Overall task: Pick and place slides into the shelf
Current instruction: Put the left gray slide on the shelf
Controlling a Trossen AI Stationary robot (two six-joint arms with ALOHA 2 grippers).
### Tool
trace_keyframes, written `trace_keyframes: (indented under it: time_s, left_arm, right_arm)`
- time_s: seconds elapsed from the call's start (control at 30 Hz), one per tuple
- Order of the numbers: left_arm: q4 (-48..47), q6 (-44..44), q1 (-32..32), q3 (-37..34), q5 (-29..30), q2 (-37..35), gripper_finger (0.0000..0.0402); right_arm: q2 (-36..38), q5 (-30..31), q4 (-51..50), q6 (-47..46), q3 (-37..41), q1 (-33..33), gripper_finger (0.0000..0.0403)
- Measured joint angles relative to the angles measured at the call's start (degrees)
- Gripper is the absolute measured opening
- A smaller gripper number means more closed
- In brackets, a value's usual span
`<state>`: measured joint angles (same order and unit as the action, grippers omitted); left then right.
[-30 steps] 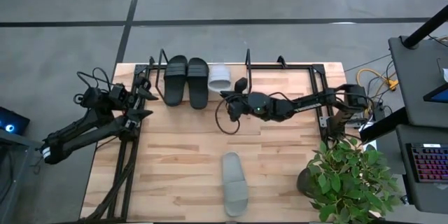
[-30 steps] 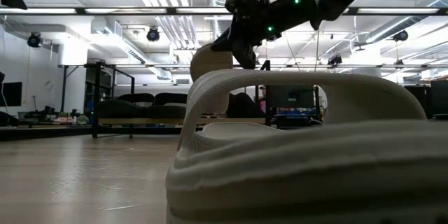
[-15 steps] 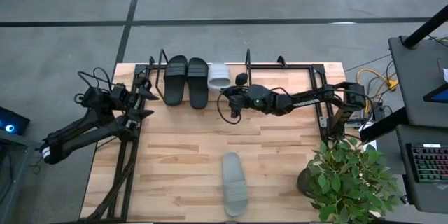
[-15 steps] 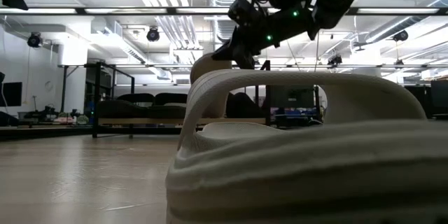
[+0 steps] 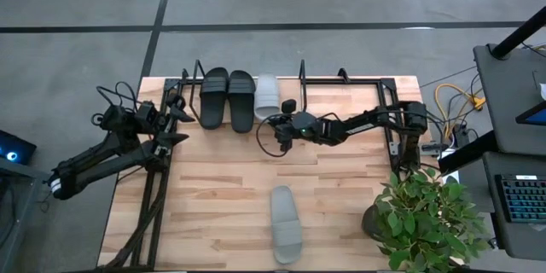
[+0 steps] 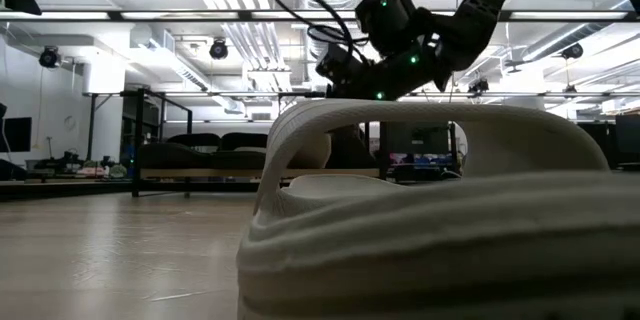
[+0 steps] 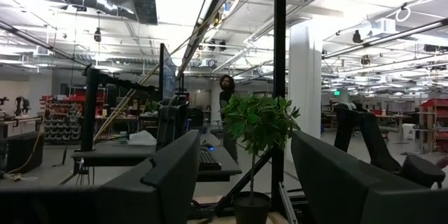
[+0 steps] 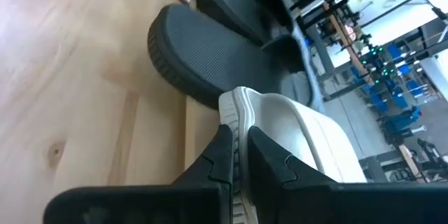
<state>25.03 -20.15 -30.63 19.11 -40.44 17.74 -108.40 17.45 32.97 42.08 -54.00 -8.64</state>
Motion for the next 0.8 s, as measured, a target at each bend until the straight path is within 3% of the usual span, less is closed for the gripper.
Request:
trace_keyframes:
  time_s: [0.5,0.8]
  left_arm:
    - [0.01,-0.01,0.0,0.0,0.01,0.41,0.0211]
    - [0.01,-0.01,0.0,0.0,0.0,0.61,0.0211]
  right_arm:
    - [-0.11,-8.14,-4.23,-4.87,0.0,-0.04,0.0013]
    - [-0.11,-8.61,-4.3,-5.01,0.0,-0.04,0.0013]
